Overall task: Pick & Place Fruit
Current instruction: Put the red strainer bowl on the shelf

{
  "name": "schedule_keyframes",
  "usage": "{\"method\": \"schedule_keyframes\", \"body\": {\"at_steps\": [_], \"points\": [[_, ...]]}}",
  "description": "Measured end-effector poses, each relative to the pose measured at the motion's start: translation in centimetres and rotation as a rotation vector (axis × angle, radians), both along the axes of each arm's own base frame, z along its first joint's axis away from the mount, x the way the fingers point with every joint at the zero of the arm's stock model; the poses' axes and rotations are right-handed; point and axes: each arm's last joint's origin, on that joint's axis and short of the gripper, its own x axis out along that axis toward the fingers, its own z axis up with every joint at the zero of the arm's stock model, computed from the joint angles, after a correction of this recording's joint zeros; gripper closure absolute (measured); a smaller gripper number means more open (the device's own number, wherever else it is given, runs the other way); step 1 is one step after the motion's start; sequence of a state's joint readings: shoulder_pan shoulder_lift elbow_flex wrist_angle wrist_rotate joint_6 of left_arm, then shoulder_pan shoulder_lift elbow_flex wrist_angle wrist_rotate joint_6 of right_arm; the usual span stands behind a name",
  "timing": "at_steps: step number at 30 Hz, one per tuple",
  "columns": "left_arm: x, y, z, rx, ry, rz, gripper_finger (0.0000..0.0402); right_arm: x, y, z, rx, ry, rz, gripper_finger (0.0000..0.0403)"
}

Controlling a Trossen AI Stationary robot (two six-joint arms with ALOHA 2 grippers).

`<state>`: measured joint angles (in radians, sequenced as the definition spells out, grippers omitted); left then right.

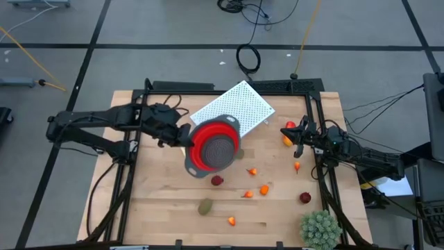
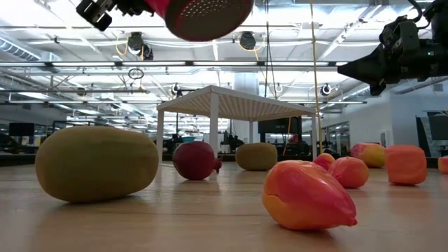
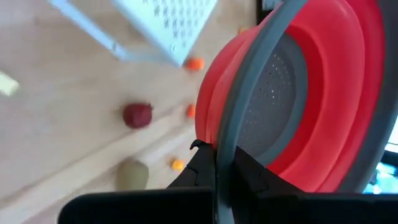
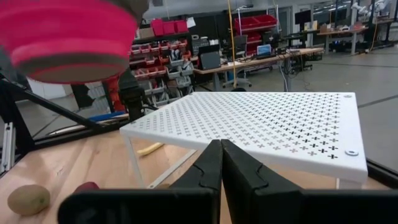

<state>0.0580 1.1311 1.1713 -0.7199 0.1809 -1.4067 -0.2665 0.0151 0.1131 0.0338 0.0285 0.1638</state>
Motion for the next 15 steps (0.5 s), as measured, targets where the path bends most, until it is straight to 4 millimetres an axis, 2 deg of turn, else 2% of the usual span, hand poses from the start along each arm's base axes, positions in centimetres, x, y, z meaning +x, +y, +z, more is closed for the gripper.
{"method": "schedule_keyframes", "body": {"at_steps": [7,15], "points": [[-0.4,0.8,2.4,0.059,0.122,0.034,0.0397,0.0,0.0,0.0,-0.046,0.014,-0.003,0.0403],[2.2,1.9,4.5,0.061,0.132,0.090,0.0397,0.0,0.0,0.0,-0.054,0.017,-0.002,0.0403]]}}
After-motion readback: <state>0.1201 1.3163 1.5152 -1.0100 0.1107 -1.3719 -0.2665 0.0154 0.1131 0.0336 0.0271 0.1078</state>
